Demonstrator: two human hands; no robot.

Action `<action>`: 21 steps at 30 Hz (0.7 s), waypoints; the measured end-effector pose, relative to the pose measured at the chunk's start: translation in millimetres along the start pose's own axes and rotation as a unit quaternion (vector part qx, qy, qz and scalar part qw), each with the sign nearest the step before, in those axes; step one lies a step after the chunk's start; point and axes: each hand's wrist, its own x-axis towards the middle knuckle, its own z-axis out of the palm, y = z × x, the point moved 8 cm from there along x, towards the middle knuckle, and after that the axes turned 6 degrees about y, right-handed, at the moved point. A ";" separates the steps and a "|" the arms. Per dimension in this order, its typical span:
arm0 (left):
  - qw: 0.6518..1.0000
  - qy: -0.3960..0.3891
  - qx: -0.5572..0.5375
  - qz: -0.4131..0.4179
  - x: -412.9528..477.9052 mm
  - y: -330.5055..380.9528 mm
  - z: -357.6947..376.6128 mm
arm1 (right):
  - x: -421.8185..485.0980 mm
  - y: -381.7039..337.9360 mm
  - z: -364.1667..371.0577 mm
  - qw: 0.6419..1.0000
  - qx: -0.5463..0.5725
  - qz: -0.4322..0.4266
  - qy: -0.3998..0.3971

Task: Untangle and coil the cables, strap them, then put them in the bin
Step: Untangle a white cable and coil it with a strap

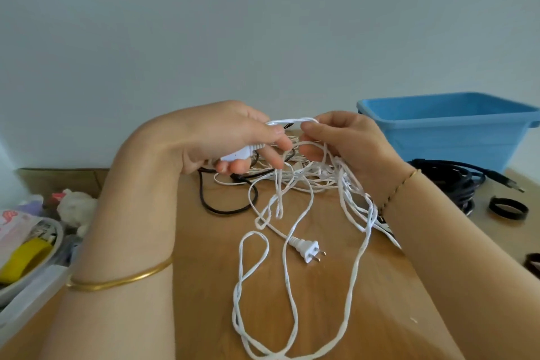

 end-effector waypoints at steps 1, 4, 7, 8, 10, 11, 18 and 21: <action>1.000 -0.014 -0.004 0.003 -0.5 0.1 1.1 | 1.0 2.3 -0.1 0.999 0.028 0.017 -0.008; 0.991 -0.079 -0.102 0.036 -3.4 8.6 10.8 | 4.9 6.7 -1.0 0.996 0.073 0.035 -0.033; 0.943 -0.114 -0.306 0.064 3.2 20.4 18.7 | 0.9 14.9 9.1 0.996 0.006 0.037 -0.082; 0.919 -0.109 -0.373 0.071 7.9 22.1 18.0 | -0.7 17.8 13.3 0.994 -0.037 0.031 -0.098; 0.865 -0.077 -0.488 0.093 18.3 22.6 10.9 | -4.2 21.8 21.9 0.983 -0.126 0.015 -0.136; 0.834 -0.058 -0.539 0.102 22.5 20.7 6.2 | -7.4 23.3 27.2 0.971 -0.177 0.004 -0.162; 0.780 0.091 -0.607 0.120 44.4 -8.9 -0.2 | -27.1 29.4 53.3 0.879 -0.377 -0.025 -0.290; 0.816 0.239 -0.505 0.151 40.2 -18.3 -17.9 | -28.5 30.7 54.7 0.859 -0.400 -0.024 -0.319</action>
